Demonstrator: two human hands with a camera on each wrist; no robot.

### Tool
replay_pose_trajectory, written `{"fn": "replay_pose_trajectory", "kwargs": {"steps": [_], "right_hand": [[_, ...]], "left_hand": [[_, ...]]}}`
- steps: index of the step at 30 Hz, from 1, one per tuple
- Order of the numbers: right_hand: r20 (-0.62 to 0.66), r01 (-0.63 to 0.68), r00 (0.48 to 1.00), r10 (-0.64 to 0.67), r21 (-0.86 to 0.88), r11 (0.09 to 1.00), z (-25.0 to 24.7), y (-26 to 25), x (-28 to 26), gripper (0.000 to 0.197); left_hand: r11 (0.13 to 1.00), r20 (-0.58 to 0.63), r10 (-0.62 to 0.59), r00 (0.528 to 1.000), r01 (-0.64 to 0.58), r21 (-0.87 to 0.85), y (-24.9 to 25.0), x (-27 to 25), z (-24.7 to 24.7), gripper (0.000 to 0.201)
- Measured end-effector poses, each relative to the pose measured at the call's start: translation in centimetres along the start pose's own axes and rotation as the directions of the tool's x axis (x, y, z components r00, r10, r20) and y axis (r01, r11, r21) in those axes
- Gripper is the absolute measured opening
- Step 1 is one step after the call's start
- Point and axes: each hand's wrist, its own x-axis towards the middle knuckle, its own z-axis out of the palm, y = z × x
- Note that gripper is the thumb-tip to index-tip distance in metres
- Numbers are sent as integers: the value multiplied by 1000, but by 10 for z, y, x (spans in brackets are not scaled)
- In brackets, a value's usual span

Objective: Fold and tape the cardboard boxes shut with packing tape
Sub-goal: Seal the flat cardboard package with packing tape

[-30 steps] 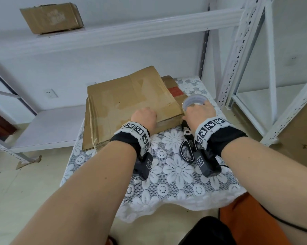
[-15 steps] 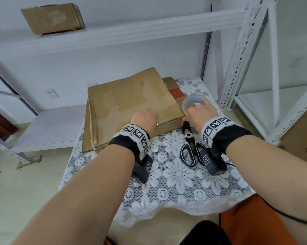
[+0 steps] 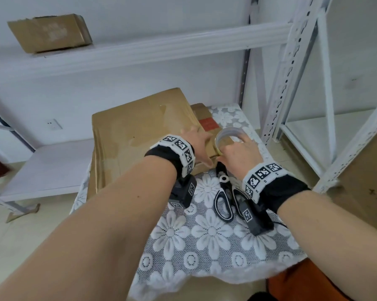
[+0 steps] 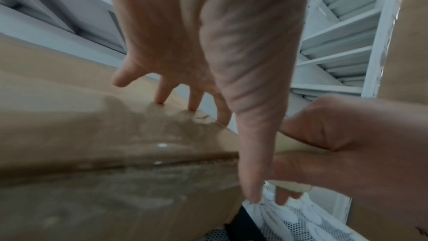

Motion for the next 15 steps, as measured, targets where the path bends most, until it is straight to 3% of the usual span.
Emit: {"fn": "replay_pose_trajectory", "kwargs": {"steps": [5, 11, 15], "right_hand": [[4, -6, 1000, 6, 43, 999, 0, -4, -10, 41], [5, 60, 998, -60, 26, 998, -7, -22, -36, 40], [18, 93, 995, -93, 35, 995, -7, -38, -55, 32]], "left_hand": [[1000, 4, 15, 1000, -15, 25, 8, 2, 7, 92], [979, -105, 196, 975, -189, 76, 3, -32, 20, 81], [977, -140, 213, 967, -208, 50, -2, -53, 34, 72]]}}
